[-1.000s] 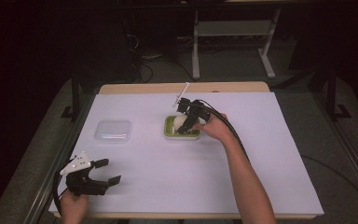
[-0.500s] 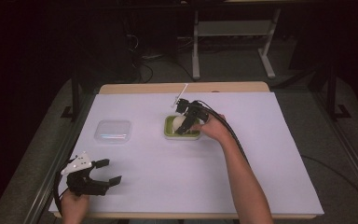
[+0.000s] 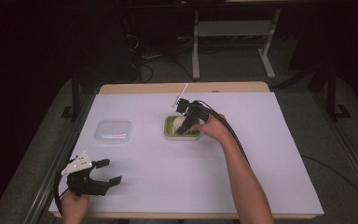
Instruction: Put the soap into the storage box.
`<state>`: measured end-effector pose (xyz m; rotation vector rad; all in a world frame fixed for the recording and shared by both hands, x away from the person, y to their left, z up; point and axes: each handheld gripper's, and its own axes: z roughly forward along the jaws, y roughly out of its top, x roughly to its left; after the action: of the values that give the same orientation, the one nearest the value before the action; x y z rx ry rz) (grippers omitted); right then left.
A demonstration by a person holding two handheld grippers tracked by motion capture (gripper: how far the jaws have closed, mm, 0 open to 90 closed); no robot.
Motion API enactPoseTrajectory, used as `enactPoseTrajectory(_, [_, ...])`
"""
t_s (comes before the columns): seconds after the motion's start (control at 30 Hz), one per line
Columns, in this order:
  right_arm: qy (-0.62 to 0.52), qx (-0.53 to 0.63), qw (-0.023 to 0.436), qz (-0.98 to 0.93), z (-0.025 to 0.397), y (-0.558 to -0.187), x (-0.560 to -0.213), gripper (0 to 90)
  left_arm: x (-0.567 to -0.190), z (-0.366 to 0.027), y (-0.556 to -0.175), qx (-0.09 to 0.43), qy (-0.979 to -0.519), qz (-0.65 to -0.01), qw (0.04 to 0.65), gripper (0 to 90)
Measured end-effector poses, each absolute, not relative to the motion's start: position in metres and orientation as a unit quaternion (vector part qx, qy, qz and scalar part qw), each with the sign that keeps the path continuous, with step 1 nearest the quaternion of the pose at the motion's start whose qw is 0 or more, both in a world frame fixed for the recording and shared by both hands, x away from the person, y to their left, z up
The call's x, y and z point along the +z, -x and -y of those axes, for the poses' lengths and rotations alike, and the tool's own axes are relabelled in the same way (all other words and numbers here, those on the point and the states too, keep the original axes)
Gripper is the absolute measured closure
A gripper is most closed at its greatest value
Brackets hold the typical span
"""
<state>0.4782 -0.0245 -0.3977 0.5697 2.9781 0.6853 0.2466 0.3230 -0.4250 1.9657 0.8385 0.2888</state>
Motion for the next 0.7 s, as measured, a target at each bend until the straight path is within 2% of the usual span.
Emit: enactPoseTrajectory(0.7, [-0.184,0.218,0.020,-0.958,0.0240,-0.4776,-0.3970,22.5,-0.4243,-0.3233,-0.2462,0.119,-0.804,-0.343,0.471,13.0])
